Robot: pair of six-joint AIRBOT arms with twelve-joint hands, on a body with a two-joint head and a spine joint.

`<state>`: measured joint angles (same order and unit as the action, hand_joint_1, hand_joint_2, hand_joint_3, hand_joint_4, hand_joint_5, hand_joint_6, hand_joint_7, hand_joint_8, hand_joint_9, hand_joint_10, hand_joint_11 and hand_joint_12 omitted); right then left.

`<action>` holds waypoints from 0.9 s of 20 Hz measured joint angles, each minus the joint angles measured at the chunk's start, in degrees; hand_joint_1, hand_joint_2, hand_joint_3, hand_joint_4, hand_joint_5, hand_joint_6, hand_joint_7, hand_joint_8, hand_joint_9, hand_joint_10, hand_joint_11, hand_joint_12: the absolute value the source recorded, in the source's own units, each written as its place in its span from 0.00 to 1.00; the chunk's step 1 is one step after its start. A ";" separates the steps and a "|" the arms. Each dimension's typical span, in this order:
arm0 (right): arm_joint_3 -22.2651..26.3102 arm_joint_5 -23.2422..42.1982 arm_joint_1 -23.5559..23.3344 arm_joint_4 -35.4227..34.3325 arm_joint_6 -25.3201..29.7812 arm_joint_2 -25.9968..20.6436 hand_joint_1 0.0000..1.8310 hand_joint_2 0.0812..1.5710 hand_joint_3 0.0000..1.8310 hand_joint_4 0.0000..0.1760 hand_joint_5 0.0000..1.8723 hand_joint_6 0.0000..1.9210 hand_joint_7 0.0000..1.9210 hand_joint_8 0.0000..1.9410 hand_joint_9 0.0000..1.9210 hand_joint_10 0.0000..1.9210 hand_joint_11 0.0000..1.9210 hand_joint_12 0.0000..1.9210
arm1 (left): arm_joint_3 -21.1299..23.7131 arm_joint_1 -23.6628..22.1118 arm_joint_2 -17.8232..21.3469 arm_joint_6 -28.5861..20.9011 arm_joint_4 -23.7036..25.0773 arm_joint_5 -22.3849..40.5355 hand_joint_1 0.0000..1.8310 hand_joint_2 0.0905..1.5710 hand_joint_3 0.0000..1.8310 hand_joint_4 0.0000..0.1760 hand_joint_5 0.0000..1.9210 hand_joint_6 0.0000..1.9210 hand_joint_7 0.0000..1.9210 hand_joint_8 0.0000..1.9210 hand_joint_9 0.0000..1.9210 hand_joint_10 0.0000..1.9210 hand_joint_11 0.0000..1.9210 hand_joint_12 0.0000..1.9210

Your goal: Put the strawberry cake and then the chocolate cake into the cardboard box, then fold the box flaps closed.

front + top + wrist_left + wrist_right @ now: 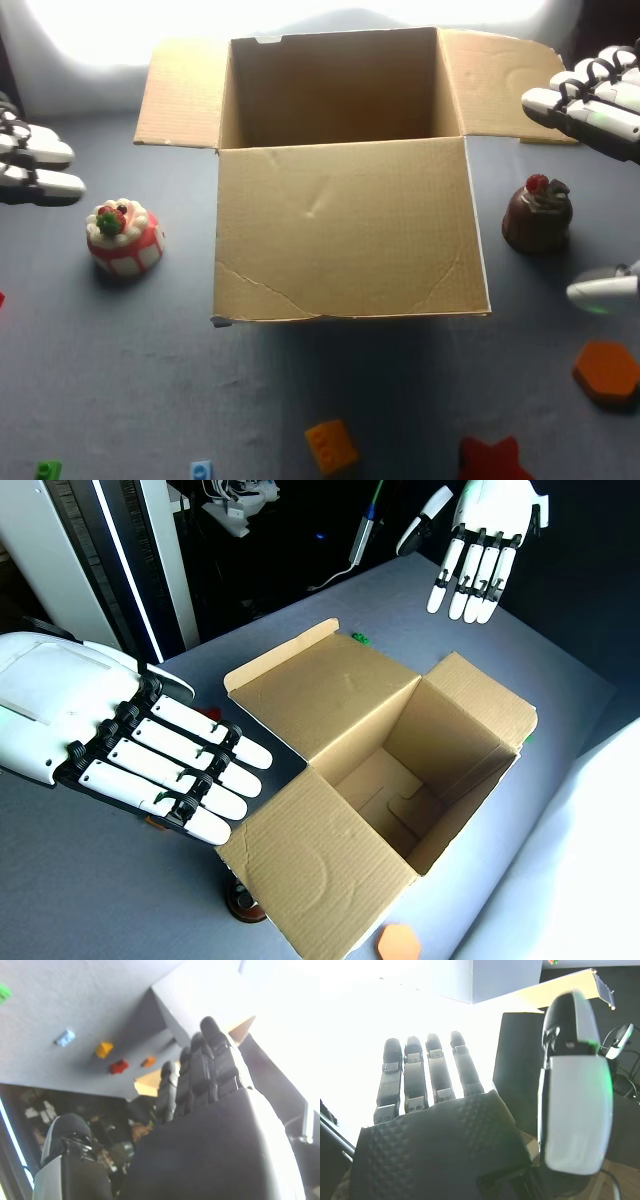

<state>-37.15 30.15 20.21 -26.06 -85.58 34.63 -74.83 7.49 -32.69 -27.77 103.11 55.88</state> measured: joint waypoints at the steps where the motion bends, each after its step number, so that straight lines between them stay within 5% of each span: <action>1: 0.02 0.00 0.00 0.02 0.00 0.02 0.44 0.59 0.00 0.39 0.00 0.00 0.00 0.00 0.00 0.00 0.00 0.00 | 0.63 0.00 -0.02 0.15 -0.02 0.17 0.45 0.64 0.00 0.46 0.02 0.00 0.00 0.00 0.00 0.00 0.00 0.22; 5: 0.04 0.00 0.00 -0.02 0.00 0.00 0.58 0.60 0.00 0.44 0.00 0.00 0.00 0.00 0.00 0.00 0.00 0.00 | 2.29 1.66 -0.57 4.15 0.22 0.28 0.61 0.62 0.00 0.48 0.02 0.00 0.02 0.00 0.02 0.00 0.00 0.23; 9: 0.04 0.00 0.00 -0.02 0.02 0.00 0.62 0.59 0.00 0.25 0.00 0.00 0.00 0.00 0.00 0.00 0.00 0.00 | 1.97 5.95 -2.97 6.93 -2.08 -1.42 0.62 0.63 0.00 0.48 0.00 0.00 0.01 0.00 0.00 0.00 0.00 0.19; 12: 0.04 0.00 0.02 -0.09 0.02 0.00 0.58 0.60 0.00 0.24 0.00 0.00 0.00 0.00 0.00 0.00 0.00 0.00 | -0.70 10.38 -6.12 8.63 -5.64 -2.36 0.61 0.64 0.01 0.52 0.00 0.00 0.01 0.00 0.01 0.00 0.00 0.18; 14: 0.04 0.00 0.07 -0.07 0.02 0.02 0.57 0.61 0.01 0.11 0.01 0.00 0.00 0.00 0.00 0.00 0.00 0.00 | -2.91 13.46 -8.52 8.74 -6.49 -3.54 0.62 0.63 0.00 0.50 0.00 0.00 0.01 0.00 0.01 0.00 0.00 0.20; 18: 0.04 0.00 0.07 -0.04 0.00 0.00 0.59 0.61 0.00 0.19 0.00 0.00 0.00 0.00 0.00 0.00 0.00 0.00 | -6.12 16.00 -12.02 9.57 -10.29 -5.38 0.59 0.65 0.01 0.52 0.00 0.00 0.00 0.00 0.00 0.00 0.00 0.18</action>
<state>-37.10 30.15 20.27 -26.11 -85.58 34.63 -80.95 23.49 -44.71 -18.20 92.82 50.50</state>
